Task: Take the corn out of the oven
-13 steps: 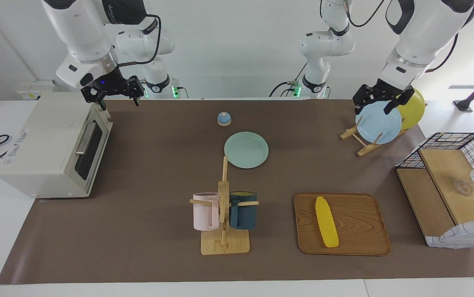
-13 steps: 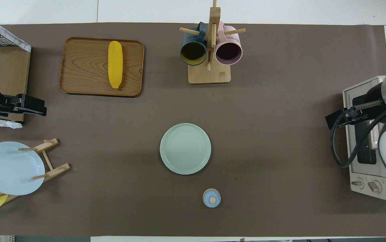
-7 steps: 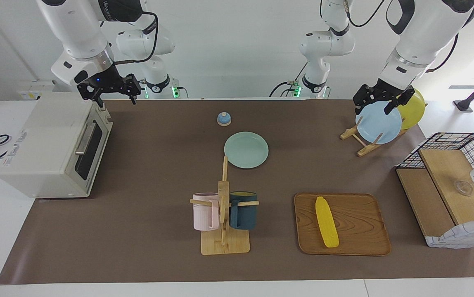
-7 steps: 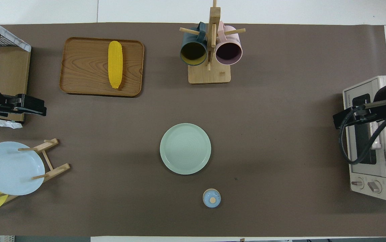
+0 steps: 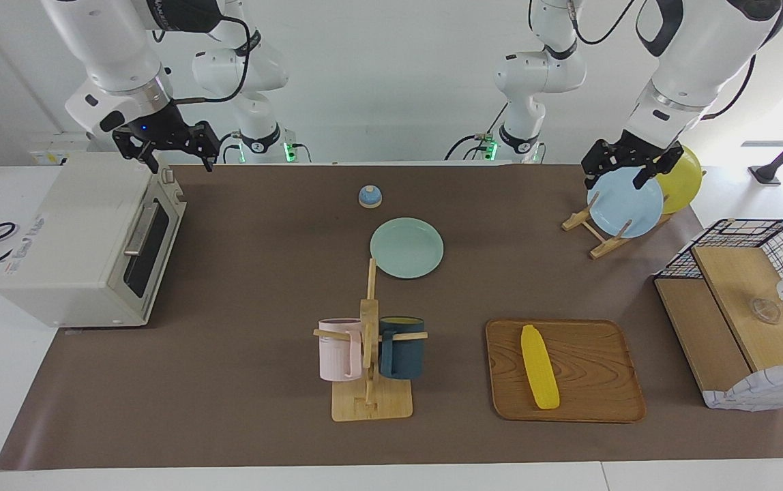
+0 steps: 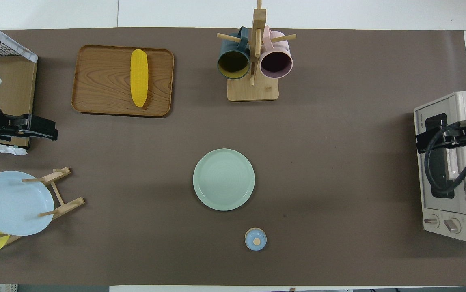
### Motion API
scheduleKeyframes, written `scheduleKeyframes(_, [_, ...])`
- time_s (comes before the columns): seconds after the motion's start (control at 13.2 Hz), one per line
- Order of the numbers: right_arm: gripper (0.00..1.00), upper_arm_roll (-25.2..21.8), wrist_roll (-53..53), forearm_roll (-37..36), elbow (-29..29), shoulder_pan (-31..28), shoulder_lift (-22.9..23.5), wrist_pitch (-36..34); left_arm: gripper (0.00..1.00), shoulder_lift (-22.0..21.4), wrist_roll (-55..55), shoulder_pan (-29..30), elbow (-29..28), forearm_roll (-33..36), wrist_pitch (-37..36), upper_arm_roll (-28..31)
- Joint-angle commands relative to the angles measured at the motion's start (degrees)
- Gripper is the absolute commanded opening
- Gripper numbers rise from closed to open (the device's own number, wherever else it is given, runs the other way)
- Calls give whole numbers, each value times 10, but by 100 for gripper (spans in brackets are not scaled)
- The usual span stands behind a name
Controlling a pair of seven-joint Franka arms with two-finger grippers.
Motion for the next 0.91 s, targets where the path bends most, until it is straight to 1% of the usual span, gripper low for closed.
scheduleKeyframes(0.0, [100,2,-19,10,-7,-26,-8,4,100,-2,0,2,-2,10,2,-5])
scheduleKeyframes(0.83, [100,1,-18,14,-18,-28,-10,2,100,-2,0,8,-2,11,-3,-5])
